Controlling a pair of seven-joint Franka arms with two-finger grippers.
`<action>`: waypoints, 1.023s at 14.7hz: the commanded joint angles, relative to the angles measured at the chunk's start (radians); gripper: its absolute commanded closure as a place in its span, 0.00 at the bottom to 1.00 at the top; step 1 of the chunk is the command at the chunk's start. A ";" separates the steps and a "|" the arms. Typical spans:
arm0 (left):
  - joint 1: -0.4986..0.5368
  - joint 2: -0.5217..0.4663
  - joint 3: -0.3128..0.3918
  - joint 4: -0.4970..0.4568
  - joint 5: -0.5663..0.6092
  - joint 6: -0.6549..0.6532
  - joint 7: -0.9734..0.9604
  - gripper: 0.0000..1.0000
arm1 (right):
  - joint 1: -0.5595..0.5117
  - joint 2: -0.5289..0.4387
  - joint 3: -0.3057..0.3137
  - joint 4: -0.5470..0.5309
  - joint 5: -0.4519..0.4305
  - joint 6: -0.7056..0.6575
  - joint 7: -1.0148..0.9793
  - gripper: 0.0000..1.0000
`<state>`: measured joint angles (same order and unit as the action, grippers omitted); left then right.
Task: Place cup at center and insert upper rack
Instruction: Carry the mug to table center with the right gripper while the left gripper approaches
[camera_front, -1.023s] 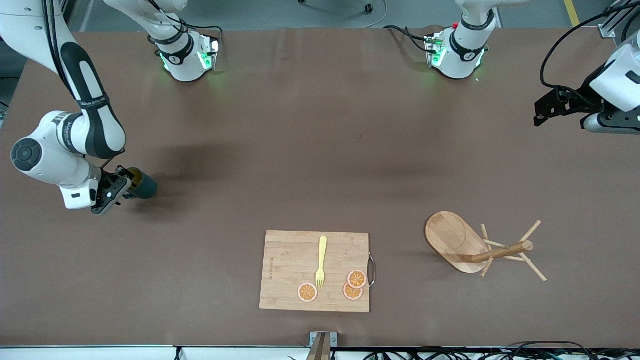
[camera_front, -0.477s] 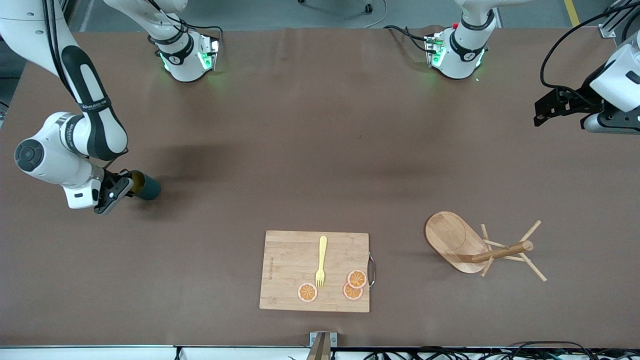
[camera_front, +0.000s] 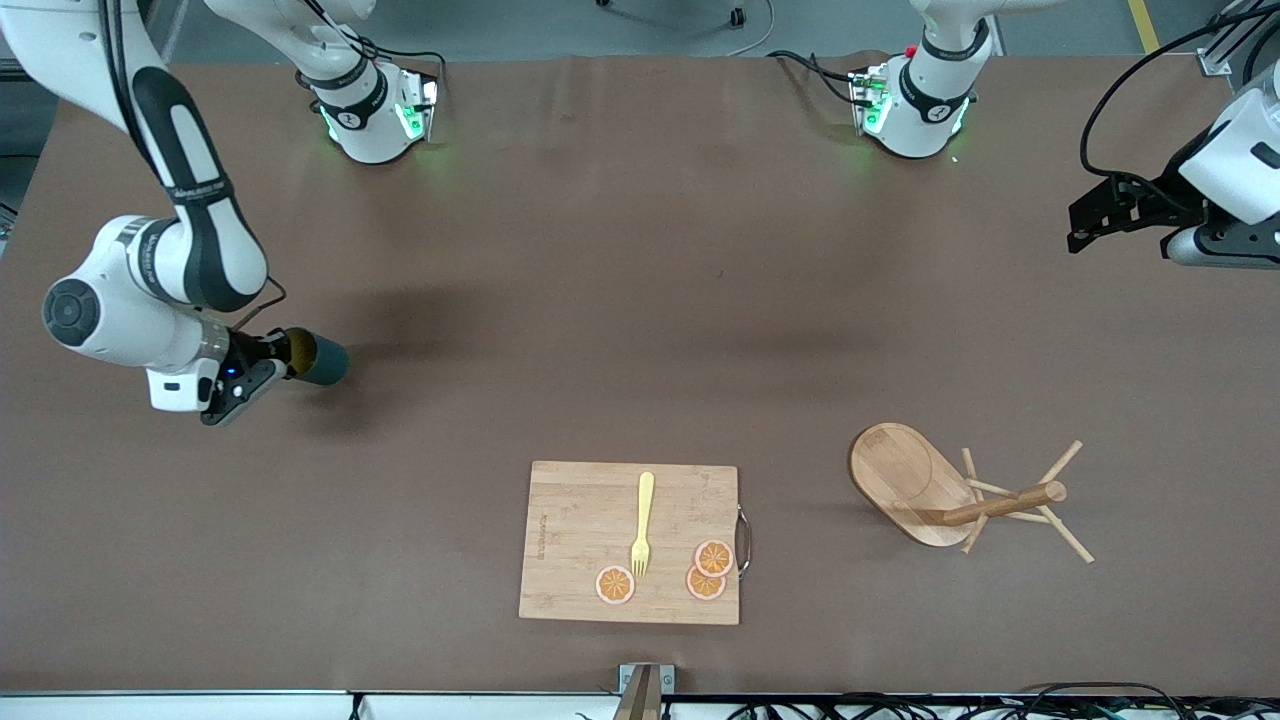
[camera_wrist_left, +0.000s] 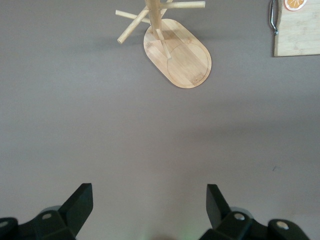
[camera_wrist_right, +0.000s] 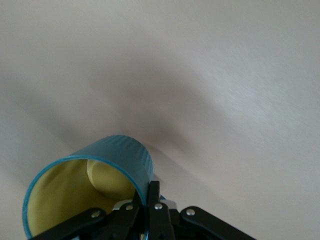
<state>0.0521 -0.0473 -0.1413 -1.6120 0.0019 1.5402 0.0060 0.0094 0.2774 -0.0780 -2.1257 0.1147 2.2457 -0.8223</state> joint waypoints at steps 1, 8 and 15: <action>0.000 0.004 -0.003 0.014 0.006 -0.009 -0.004 0.00 | 0.096 -0.069 -0.003 -0.026 0.020 -0.047 0.191 1.00; 0.000 0.004 -0.003 0.014 0.004 -0.008 -0.004 0.00 | 0.525 -0.075 -0.003 0.103 0.048 -0.074 0.976 1.00; -0.011 0.014 -0.004 0.014 0.004 0.006 -0.030 0.00 | 0.826 0.155 -0.005 0.424 0.077 -0.072 1.599 1.00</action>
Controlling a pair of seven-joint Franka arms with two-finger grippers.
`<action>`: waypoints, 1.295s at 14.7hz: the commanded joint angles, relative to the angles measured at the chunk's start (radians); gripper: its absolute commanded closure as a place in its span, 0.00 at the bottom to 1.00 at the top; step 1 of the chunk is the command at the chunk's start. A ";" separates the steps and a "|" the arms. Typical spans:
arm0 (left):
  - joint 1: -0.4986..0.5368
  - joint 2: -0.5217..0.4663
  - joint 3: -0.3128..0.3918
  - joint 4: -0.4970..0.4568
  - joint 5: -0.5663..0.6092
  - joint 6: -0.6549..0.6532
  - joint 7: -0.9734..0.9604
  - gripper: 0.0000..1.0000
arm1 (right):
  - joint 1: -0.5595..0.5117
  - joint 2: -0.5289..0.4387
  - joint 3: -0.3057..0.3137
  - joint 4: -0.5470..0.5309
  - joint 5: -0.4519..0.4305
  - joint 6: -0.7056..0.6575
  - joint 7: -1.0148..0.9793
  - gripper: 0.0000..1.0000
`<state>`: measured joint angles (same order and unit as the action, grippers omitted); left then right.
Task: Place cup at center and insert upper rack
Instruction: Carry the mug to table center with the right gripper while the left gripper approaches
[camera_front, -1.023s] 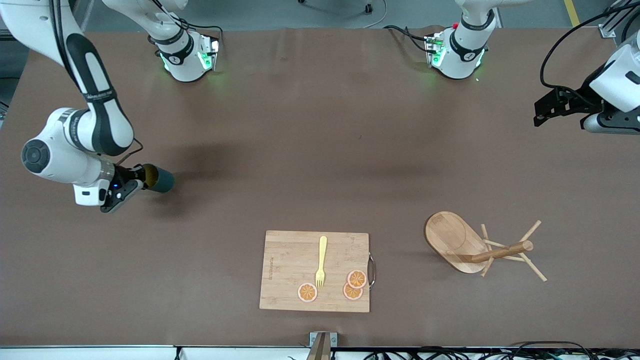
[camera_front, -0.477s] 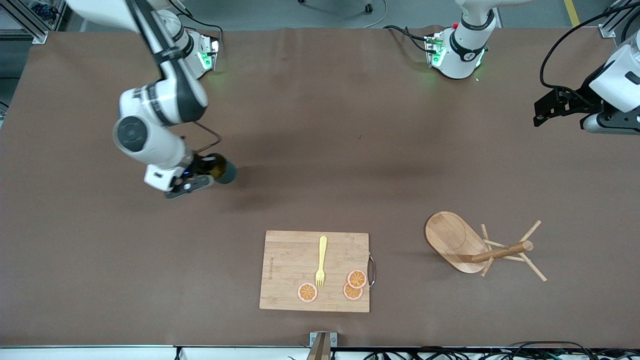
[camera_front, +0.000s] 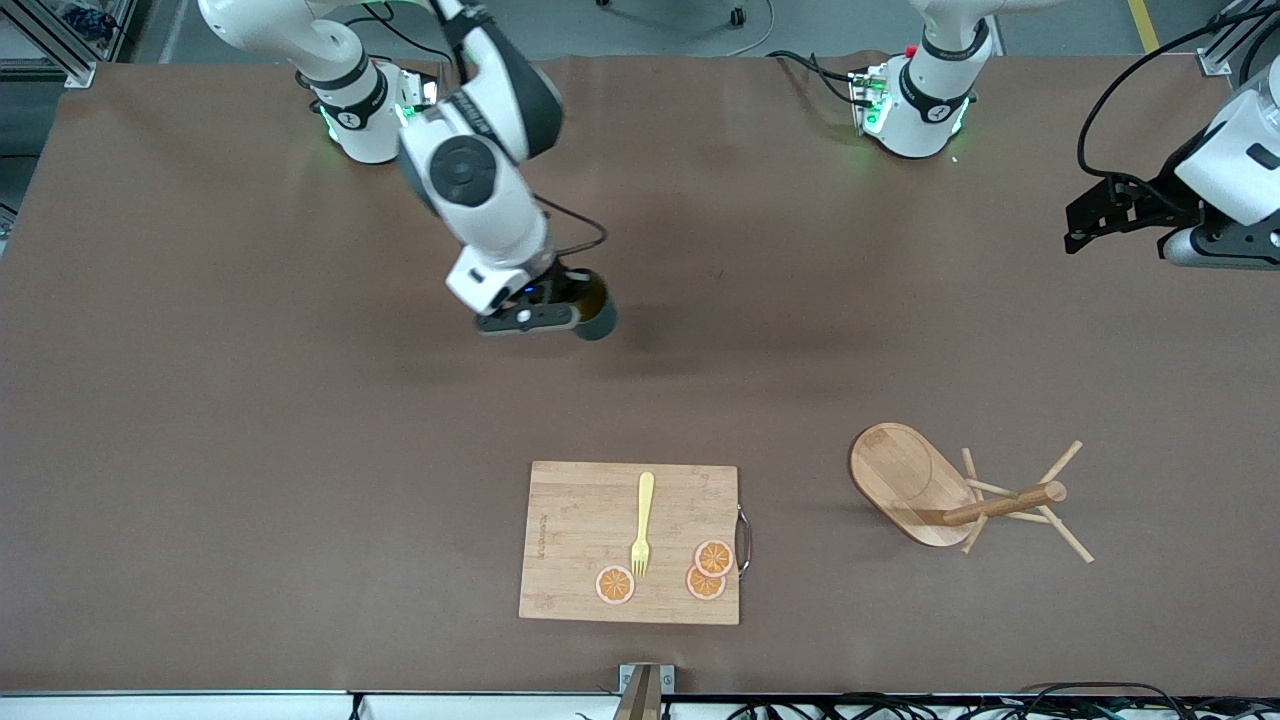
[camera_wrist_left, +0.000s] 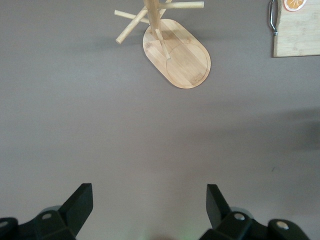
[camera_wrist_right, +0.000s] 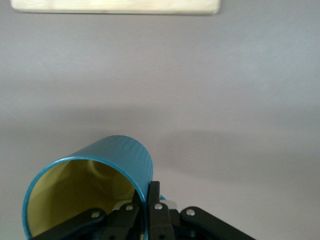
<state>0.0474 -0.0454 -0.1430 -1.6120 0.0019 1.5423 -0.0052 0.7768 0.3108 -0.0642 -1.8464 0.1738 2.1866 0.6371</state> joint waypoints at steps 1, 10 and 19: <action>-0.006 0.012 -0.003 0.014 0.004 0.006 -0.024 0.00 | 0.093 0.173 -0.019 0.204 0.016 -0.010 0.227 1.00; -0.012 0.042 -0.010 0.011 -0.025 0.047 -0.096 0.00 | 0.153 0.327 -0.026 0.279 -0.111 -0.002 0.345 1.00; -0.021 0.093 -0.093 0.014 -0.011 0.099 -0.231 0.00 | 0.165 0.333 -0.026 0.236 -0.111 0.042 0.319 0.88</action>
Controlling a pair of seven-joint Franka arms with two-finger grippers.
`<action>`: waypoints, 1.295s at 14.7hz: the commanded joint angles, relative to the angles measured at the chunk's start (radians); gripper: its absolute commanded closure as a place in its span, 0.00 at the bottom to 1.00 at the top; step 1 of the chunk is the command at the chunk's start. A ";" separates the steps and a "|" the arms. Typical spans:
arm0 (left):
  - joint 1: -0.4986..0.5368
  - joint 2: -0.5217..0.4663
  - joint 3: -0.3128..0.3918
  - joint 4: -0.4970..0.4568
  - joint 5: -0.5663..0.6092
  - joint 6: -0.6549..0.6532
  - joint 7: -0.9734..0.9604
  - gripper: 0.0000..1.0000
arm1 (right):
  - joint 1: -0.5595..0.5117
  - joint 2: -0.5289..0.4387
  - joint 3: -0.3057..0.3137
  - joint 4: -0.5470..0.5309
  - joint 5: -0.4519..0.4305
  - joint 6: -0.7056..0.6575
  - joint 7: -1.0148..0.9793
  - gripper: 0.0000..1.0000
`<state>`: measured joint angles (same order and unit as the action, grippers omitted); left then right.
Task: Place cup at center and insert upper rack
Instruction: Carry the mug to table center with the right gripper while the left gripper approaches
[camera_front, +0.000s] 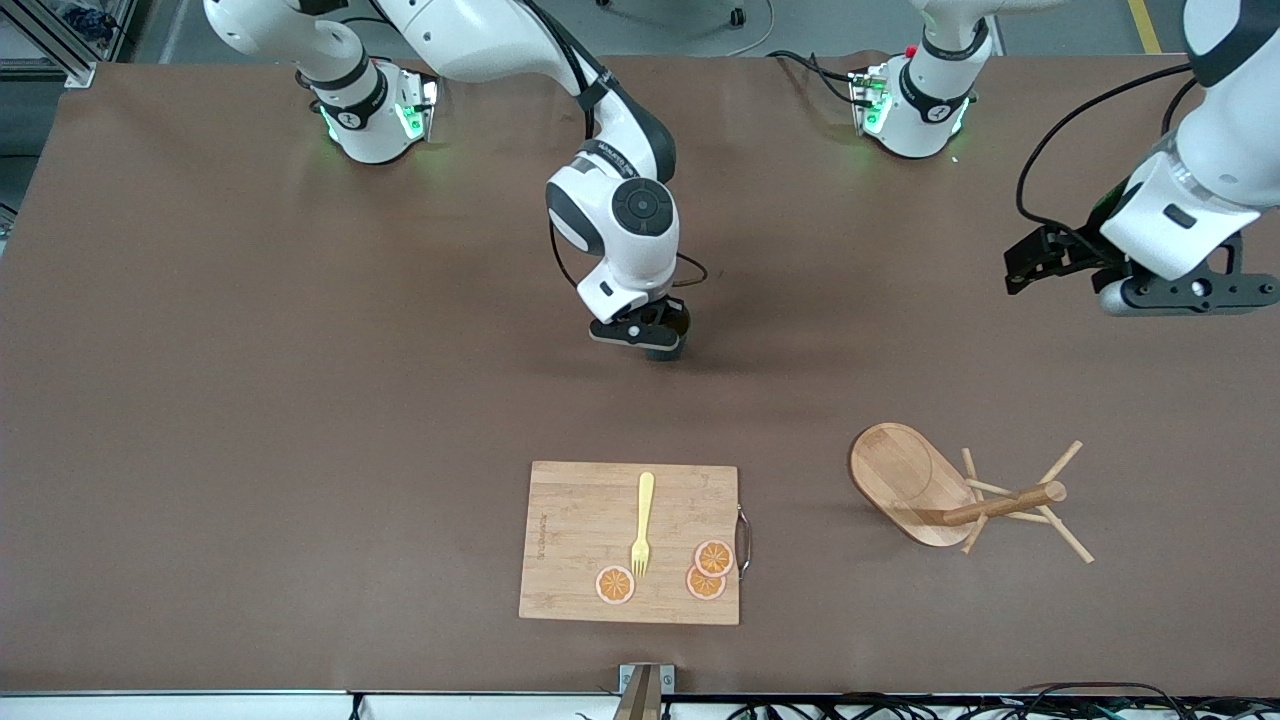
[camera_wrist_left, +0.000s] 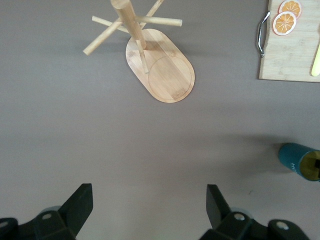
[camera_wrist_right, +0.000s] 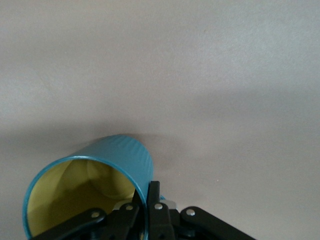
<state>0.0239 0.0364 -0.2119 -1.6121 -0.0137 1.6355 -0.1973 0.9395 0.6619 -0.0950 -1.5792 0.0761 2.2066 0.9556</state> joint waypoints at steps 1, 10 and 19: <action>0.002 0.013 -0.030 0.014 0.006 0.007 -0.050 0.00 | 0.002 -0.018 0.004 -0.032 -0.013 0.028 0.005 0.82; 0.001 0.046 -0.064 0.012 0.004 0.064 -0.094 0.00 | -0.074 -0.192 0.008 -0.009 -0.001 -0.169 -0.009 0.00; -0.001 0.103 -0.155 0.014 0.009 0.136 -0.293 0.00 | -0.457 -0.429 0.001 0.002 -0.018 -0.544 -0.631 0.00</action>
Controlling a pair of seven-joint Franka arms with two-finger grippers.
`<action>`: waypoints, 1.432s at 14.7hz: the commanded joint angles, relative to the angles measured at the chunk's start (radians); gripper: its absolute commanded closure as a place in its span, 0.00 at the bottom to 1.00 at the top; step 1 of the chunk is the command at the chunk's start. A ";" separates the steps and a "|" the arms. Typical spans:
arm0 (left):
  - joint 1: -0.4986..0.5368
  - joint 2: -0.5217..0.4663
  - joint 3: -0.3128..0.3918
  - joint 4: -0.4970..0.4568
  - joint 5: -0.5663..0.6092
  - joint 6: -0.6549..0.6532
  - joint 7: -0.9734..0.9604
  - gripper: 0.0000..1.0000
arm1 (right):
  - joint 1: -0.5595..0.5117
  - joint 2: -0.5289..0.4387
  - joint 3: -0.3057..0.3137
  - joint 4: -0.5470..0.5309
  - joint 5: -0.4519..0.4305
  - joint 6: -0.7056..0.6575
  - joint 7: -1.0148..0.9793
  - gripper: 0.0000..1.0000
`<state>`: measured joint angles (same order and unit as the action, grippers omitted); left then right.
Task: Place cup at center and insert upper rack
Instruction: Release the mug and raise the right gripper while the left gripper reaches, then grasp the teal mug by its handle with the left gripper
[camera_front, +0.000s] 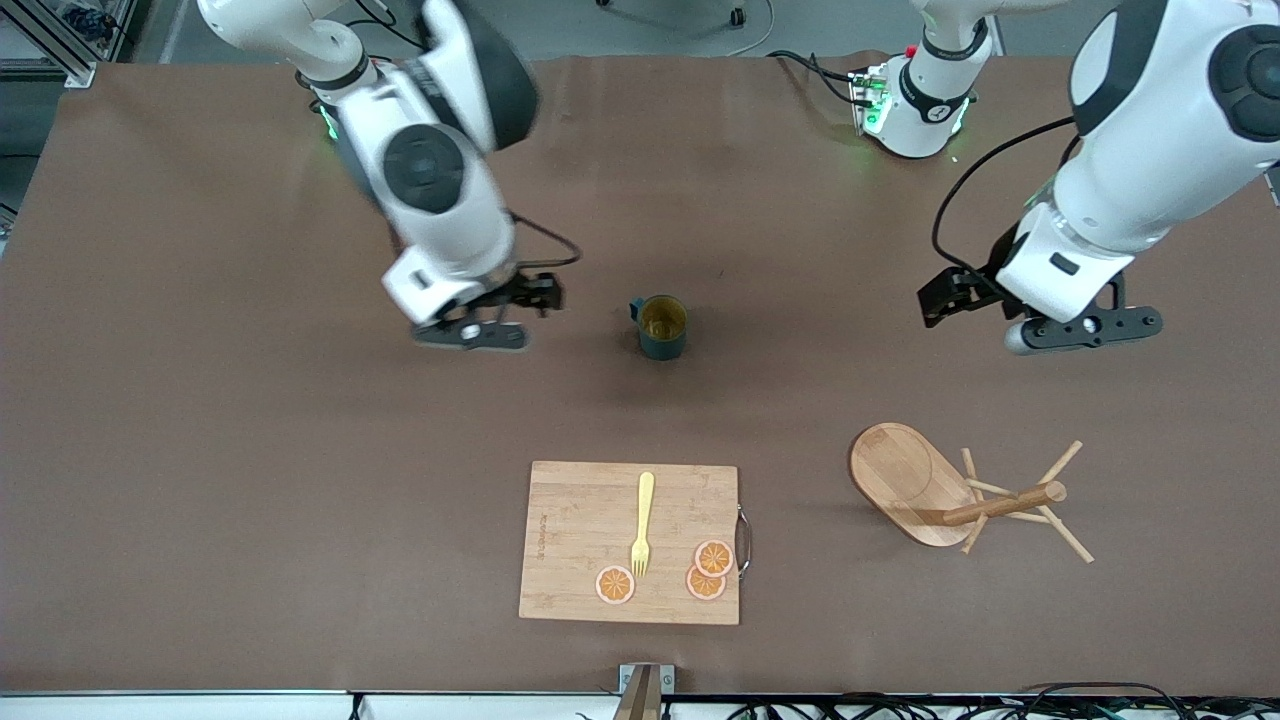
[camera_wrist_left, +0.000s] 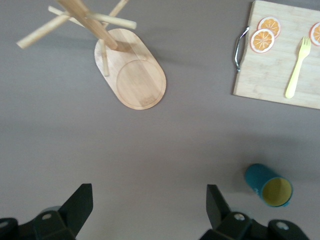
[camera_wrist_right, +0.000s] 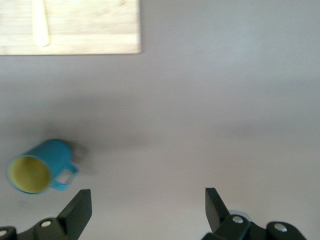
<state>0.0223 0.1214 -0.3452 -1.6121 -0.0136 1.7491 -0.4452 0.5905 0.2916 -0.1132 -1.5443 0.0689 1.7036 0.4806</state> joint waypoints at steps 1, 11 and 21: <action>-0.004 0.029 -0.032 0.014 0.009 0.035 -0.075 0.00 | -0.165 -0.072 0.020 -0.033 -0.027 -0.067 -0.236 0.00; -0.319 0.202 -0.035 0.080 0.307 0.052 -0.634 0.00 | -0.535 -0.098 0.021 0.029 -0.171 -0.131 -0.499 0.00; -0.709 0.463 -0.025 0.149 0.665 0.046 -1.352 0.00 | -0.615 -0.094 0.023 0.044 -0.103 -0.137 -0.563 0.00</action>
<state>-0.6135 0.5328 -0.3813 -1.4993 0.5871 1.8112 -1.6836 0.0074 0.2060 -0.1116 -1.5030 -0.0549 1.5733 -0.0691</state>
